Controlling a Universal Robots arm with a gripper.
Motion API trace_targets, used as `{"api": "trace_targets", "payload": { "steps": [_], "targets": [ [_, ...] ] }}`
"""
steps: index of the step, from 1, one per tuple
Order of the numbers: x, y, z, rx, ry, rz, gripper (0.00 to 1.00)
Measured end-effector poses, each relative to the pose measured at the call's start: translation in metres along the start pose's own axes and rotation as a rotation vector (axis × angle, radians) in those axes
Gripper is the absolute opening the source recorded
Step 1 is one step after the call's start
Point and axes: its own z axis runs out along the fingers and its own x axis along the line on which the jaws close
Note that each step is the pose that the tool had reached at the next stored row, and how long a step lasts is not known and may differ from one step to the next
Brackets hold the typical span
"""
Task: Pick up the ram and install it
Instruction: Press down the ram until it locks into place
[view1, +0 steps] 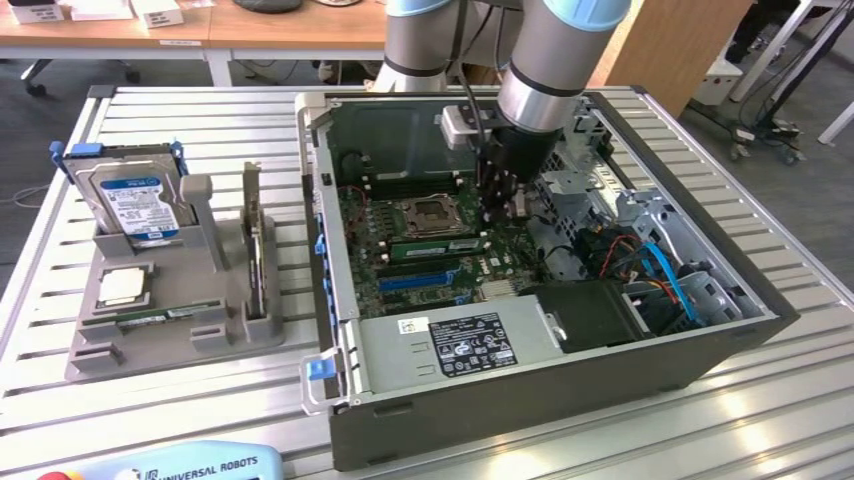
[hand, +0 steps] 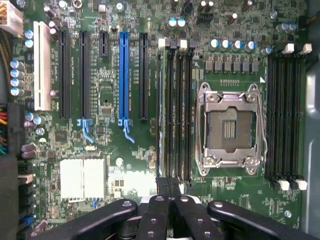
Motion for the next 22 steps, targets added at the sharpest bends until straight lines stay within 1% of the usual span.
{"api": "trace_targets", "payload": {
  "steps": [2, 14, 20, 22],
  "targets": [
    [0.0, 0.0079, 0.0002, 0.0001, 0.0001, 0.0, 0.1],
    [0.001, 0.0613, 0.0022, 0.003, -0.0002, 0.0, 0.1],
    [0.001, 0.0814, 0.0029, 0.0039, -0.0002, 0.0, 0.1],
    [0.001, 0.0829, 0.0029, 0.004, -0.0002, 0.0, 0.1]
  ]
}}
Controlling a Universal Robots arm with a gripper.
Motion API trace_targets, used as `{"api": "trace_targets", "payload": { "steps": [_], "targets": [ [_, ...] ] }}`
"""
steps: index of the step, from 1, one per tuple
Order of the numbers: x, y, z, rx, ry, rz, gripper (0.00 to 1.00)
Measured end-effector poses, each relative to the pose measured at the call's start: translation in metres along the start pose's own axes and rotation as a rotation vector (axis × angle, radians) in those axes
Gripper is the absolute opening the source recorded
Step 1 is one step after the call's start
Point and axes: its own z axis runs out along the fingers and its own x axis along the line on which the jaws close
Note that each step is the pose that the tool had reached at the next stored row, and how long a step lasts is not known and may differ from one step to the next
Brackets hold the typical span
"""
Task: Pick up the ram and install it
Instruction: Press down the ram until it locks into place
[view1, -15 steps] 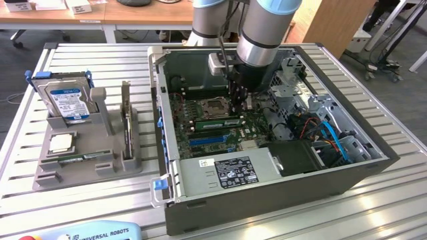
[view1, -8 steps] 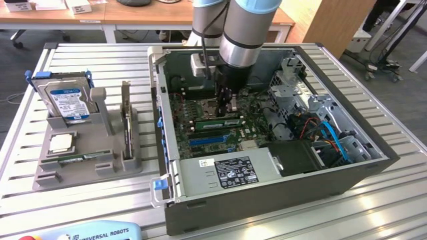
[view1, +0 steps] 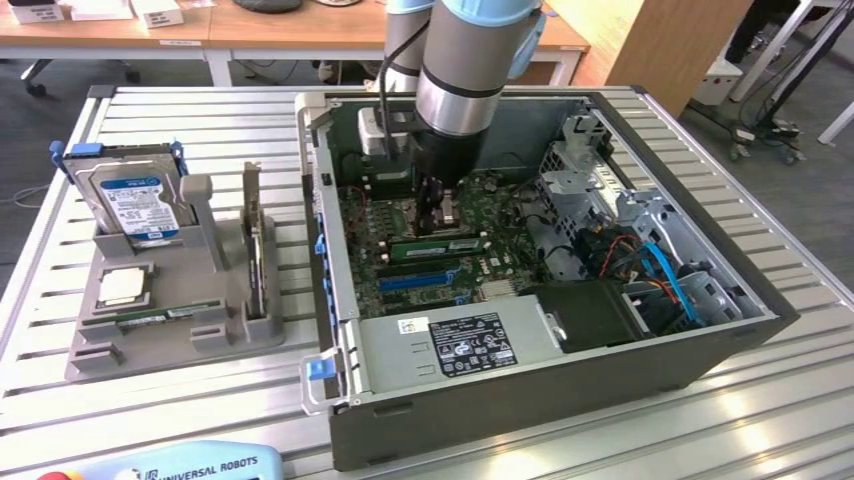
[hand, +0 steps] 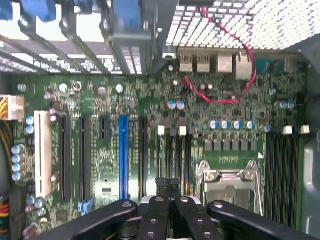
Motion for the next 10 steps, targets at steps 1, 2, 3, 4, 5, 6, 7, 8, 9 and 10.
{"api": "trace_targets", "payload": {
  "steps": [1, 2, 3, 4, 5, 6, 7, 8, 9, 10],
  "targets": [
    [0.0, 0.0, 0.0, 0.0, 0.0, 0.0, 0.1],
    [0.0001, 0.0, 0.0, 0.0, 0.0, 0.0, 0.1],
    [0.0001, 0.0002, 0.0005, 0.0, 0.0, 0.0, 0.1],
    [0.0002, 0.0003, 0.0015, 0.0, 0.0001, 0.0, 0.1],
    [0.0003, 0.0003, 0.0026, 0.0, 0.0001, 0.0, 0.1],
    [0.0003, 0.0003, 0.0047, 0.0001, 0.0, 0.0, 0.1],
    [0.0004, 0.0003, 0.0057, 0.0001, 0.0, 0.0, 0.1],
    [0.0005, 0.0002, 0.0066, 0.0001, 0.0001, 0.0, 0.1],
    [0.0005, 0.0002, 0.0076, 0.0001, 0.0, 0.0, 0.1],
    [0.0006, 0.0002, 0.0086, 0.0001, 0.0, 0.0, 0.1]
  ]
}}
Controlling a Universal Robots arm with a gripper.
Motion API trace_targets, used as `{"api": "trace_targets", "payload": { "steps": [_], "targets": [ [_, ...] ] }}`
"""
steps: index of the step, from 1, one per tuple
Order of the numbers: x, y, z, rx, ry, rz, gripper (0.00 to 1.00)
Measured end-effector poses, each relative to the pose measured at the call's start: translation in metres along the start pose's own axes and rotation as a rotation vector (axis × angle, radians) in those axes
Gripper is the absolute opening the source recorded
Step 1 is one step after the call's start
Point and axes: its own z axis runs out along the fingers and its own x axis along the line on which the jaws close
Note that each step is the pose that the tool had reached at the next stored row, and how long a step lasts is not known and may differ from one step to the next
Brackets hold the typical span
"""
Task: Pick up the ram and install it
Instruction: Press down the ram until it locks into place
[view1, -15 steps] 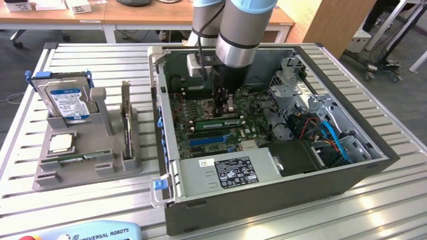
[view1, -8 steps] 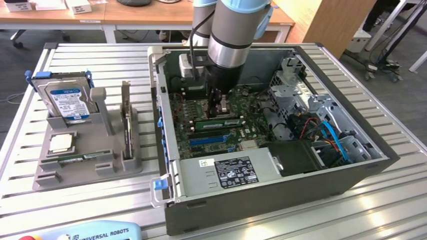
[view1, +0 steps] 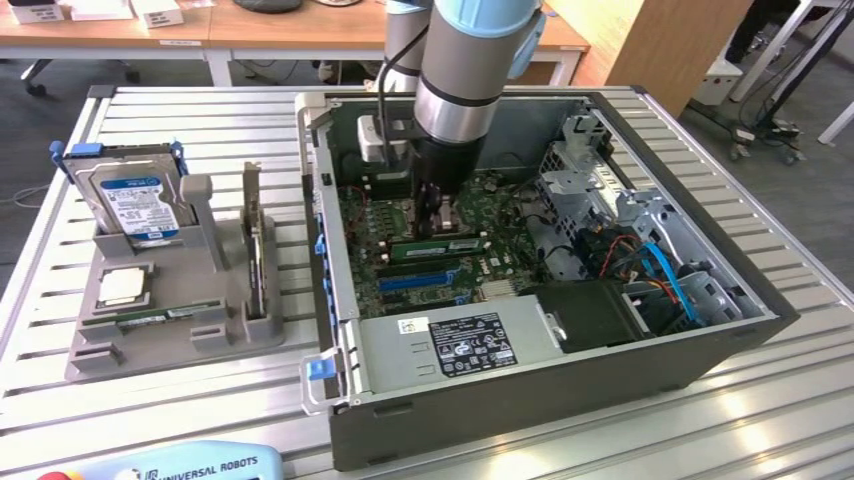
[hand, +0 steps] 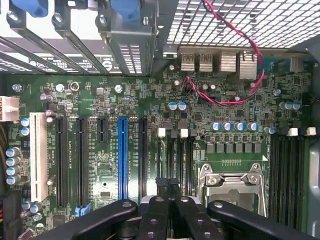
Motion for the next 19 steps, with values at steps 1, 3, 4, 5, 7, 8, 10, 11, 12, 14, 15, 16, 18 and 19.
{"api": "trace_targets", "payload": {
  "steps": [1, 3, 4, 5, 7, 8, 10, 11, 12, 14, 15, 16, 18, 19],
  "targets": [
    [0.0001, 0.0, 0.0009, 0.0, 0.0001, 0.0, 0.1],
    [0.0002, -0.0001, 0.0028, -0.0001, 0.0001, 0.0, 0.1],
    [0.0002, -0.0001, 0.0036, 0.0, 0.0, 0.0, 0.1],
    [0.0002, -0.0001, 0.0036, -0.0001, 0.0002, 0.0, 0.1],
    [0.0002, -0.0001, 0.0036, -0.0001, 0.0003, 0.0, 0.1],
    [0.0002, -0.0001, 0.0036, -0.0001, 0.0002, 0.0, 0.1],
    [0.0002, -0.0001, 0.0041, 0.0001, -0.0002, 0.0, 0.1],
    [0.0002, -0.0002, 0.0047, 0.0002, -0.0002, 0.0, 0.1],
    [0.0003, -0.0002, 0.0053, 0.0001, -0.0001, 0.0, 0.1],
    [0.0004, -0.0002, 0.0069, 0.0, 0.0001, 0.0, 0.1],
    [0.0005, -0.0002, 0.0078, 0.0, 0.0, 0.0, 0.1],
    [0.0005, -0.0002, 0.0088, 0.0, 0.0001, 0.0, 0.1],
    [0.0006, -0.0003, 0.01, -0.0001, 0.0002, 0.0, 0.1],
    [0.0006, -0.0003, 0.0099, -0.0001, 0.0002, 0.0, 0.1]
  ]
}}
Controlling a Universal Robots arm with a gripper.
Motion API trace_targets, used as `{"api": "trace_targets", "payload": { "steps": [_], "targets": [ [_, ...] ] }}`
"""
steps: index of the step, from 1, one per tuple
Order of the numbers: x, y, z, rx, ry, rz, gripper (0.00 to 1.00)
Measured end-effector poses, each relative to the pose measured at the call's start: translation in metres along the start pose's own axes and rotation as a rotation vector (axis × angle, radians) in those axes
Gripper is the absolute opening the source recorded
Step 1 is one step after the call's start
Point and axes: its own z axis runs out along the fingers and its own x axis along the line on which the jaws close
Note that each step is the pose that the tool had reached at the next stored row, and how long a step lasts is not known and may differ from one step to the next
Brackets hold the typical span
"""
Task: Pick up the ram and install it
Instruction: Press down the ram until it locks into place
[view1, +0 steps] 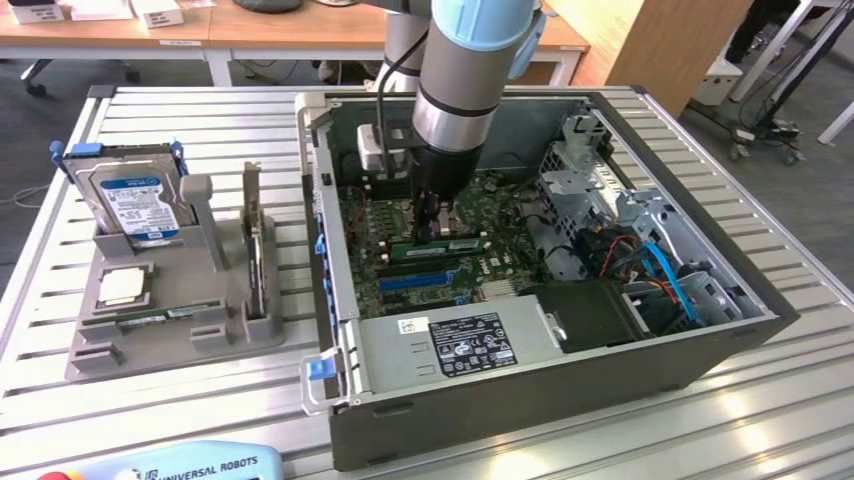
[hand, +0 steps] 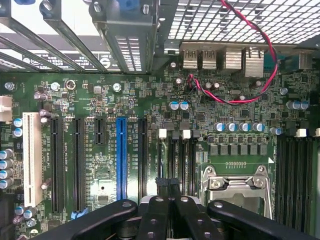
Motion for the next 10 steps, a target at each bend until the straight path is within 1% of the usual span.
{"api": "trace_targets", "payload": {
  "steps": [10],
  "targets": [
    [0.0002, -0.0001, 0.0024, 0.0, 0.0, 0.0, 0.1]
  ]
}}
